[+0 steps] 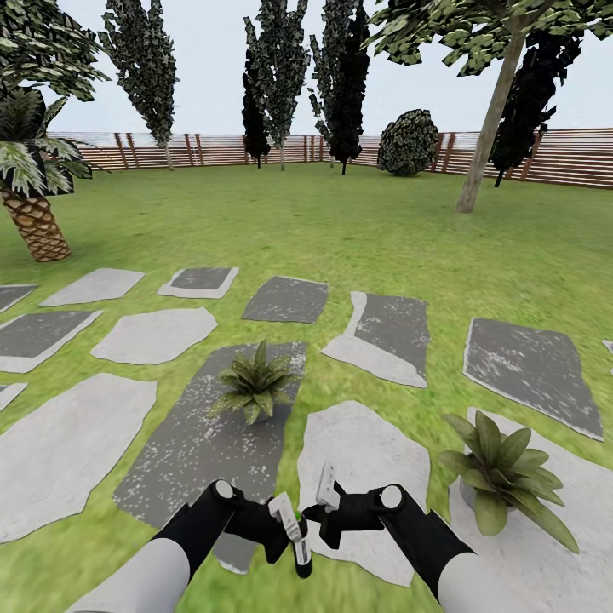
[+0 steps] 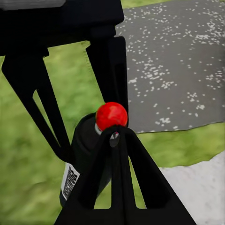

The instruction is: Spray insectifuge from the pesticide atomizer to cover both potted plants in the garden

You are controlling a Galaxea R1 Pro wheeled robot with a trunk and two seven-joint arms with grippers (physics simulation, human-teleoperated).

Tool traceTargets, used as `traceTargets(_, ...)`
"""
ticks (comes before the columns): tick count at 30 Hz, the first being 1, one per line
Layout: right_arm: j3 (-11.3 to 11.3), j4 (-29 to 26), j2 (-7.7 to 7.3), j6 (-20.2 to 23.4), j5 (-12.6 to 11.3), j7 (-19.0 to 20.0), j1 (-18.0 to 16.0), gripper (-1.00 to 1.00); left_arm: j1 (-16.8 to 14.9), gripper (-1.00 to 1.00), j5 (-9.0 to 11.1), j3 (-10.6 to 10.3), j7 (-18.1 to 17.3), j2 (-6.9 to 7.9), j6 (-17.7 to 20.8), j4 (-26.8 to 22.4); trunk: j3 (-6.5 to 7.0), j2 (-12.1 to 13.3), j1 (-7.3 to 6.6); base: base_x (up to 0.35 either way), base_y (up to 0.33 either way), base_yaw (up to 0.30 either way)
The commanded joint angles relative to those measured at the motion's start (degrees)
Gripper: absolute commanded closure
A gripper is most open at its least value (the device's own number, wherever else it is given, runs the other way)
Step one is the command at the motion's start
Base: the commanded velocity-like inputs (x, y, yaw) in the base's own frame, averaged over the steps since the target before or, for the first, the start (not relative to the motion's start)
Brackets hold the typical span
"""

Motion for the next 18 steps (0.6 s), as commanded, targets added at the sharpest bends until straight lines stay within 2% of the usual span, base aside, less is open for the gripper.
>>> traceTargets(1,-0.05,-0.03,0.01,-0.49,0.61,0.01,-0.03,1.00,-0.01,1.00,-0.14,0.02,-0.23,0.00,0.17,-0.10,-0.05,-0.02,-0.01,0.000,0.000,0.000)
traceTargets(7,-0.05,-0.03,0.01,-0.49,0.62,0.01,-0.03,1.00,-0.01,1.00,-0.52,-0.37,-0.18,0.49,0.15,-0.10,-0.05,-0.02,-0.01,0.000,0.000,0.000)
traceTargets(10,-0.05,-0.03,0.01,-0.49,0.62,0.01,-0.03,1.00,0.11,1.00,-0.69,-0.35,-0.16,1.91,0.23,-0.10,-0.05,-0.02,-0.01,0.000,0.000,0.000)
traceTargets(14,-0.05,0.01,0.01,-0.49,0.62,0.01,-0.03,1.00,0.19,1.00,-0.72,-0.34,0.42,7.53,0.30,-0.09,-0.05,-0.02,-0.01,0.000,0.000,0.000)
traceTargets(18,-0.05,0.11,-0.01,-0.55,0.69,0.01,-0.03,1.00,0.54,1.00,-0.53,-0.24,2.92,13.71,0.23,1.12,-0.05,-0.02,-0.01,0.000,0.000,0.000)
